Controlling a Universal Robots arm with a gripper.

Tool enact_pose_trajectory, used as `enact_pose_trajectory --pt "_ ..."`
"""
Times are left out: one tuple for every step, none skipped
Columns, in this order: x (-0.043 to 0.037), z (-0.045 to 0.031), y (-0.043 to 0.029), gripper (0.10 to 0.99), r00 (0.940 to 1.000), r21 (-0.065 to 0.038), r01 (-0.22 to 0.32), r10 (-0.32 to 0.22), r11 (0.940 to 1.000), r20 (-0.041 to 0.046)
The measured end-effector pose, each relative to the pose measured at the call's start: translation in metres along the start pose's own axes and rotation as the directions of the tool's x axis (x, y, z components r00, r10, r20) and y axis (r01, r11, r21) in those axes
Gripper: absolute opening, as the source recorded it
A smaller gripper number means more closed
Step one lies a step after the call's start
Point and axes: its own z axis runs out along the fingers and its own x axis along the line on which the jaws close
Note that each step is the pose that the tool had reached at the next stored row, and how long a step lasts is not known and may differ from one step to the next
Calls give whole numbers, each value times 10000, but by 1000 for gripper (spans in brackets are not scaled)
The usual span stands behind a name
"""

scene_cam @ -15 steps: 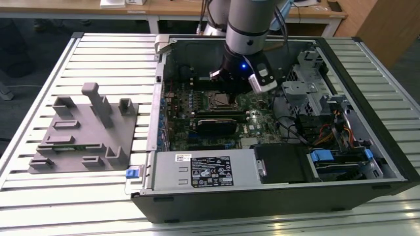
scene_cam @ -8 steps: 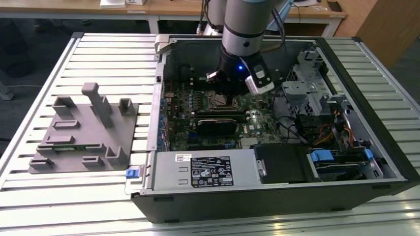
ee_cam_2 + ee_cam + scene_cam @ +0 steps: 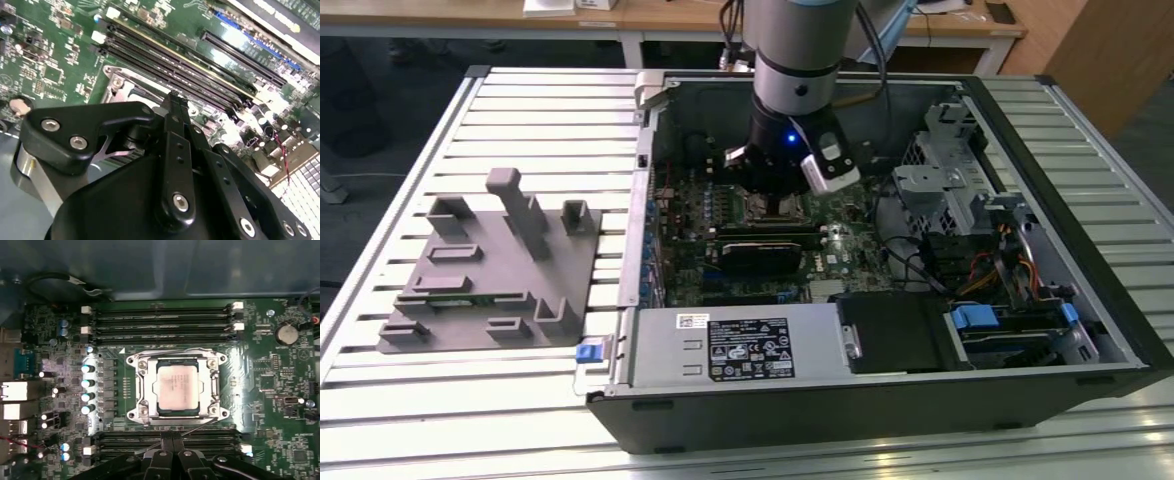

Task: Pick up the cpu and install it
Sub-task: 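Install the second cpu locking lever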

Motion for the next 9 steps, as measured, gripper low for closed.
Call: enact_pose_trajectory --pt "9 7 -1 118 10000 0 1 -1 10000 0" --pt "14 19 -2 118 10000 1 0 0 10000 -1" --pt "15 37 -3 118 10000 1 1 -1 10000 -2" --pt "17 56 -5 118 10000 0 1 -1 10000 -3" --pt "17 73 -6 118 10000 1 2 -2 10000 -3" --pt "17 92 -7 118 10000 0 2 -2 10000 -3" --pt "18 110 -9 118 10000 -1 1 -1 10000 -3" --pt "18 128 -10 118 10000 0 1 -1 10000 -3" --pt "18 146 -11 118 10000 -2 1 -1 10000 -4"
